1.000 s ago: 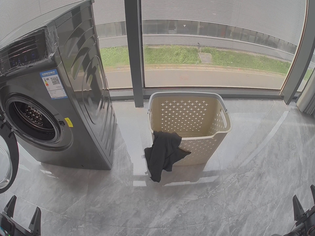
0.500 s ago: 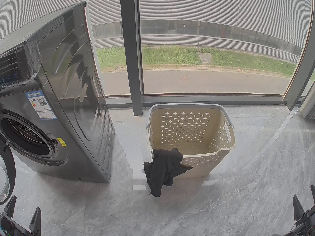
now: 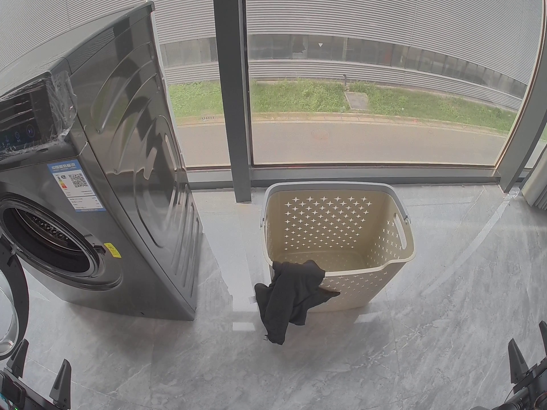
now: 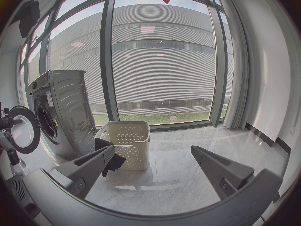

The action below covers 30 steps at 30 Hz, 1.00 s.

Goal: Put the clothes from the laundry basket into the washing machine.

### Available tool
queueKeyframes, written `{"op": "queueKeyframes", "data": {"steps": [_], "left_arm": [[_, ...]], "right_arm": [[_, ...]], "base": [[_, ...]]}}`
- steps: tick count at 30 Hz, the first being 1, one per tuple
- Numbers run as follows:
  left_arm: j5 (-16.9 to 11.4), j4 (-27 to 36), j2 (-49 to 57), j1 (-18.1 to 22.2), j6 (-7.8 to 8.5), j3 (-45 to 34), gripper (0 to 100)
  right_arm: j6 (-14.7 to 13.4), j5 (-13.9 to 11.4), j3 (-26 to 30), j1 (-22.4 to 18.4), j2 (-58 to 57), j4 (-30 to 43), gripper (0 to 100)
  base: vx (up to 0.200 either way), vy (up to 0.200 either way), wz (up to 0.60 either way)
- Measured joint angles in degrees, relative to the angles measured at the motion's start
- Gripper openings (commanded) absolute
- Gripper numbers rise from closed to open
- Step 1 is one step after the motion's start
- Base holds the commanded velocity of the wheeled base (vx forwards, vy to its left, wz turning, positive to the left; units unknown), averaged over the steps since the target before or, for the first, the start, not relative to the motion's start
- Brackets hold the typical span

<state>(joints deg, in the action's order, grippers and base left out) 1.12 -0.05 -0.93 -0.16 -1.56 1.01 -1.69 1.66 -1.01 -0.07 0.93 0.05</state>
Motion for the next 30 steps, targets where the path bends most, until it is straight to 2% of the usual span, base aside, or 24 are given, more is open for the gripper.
{"op": "queueKeyframes", "data": {"steps": [11,15,18,22,26,30], "left_arm": [[0.0,0.0,0.0,0.0,0.01,0.0,100],[0.0,0.0,0.0,0.0,0.06,0.0,100],[0.0,0.0,0.0,0.0,0.11,0.0,100],[0.0,0.0,0.0,0.0,0.15,0.0,100],[-0.1,0.0,0.0,0.0,0.15,0.0,100],[-0.1,0.0,0.0,0.0,0.15,0.0,100]], "right_arm": [[-0.4,-0.1,-0.3,0.0,0.0,-0.7,100],[-0.8,-0.8,-5.2,0.1,0.4,0.5,100],[-1.5,-2.9,-11.1,0.7,1.9,3.3,100],[-2.3,-6.4,-16.6,2.0,6.6,4.9,100],[-2.8,-8.7,-17.4,3.4,14.1,2.1,100],[-3.3,-10.4,-16.4,5.6,24.1,-3.8,100]], "base": [[0.000,0.000,0.00],[0.000,0.000,0.00],[0.200,0.000,0.00],[0.000,0.000,0.00],[0.000,0.000,0.00],[0.000,0.000,0.00]]}}
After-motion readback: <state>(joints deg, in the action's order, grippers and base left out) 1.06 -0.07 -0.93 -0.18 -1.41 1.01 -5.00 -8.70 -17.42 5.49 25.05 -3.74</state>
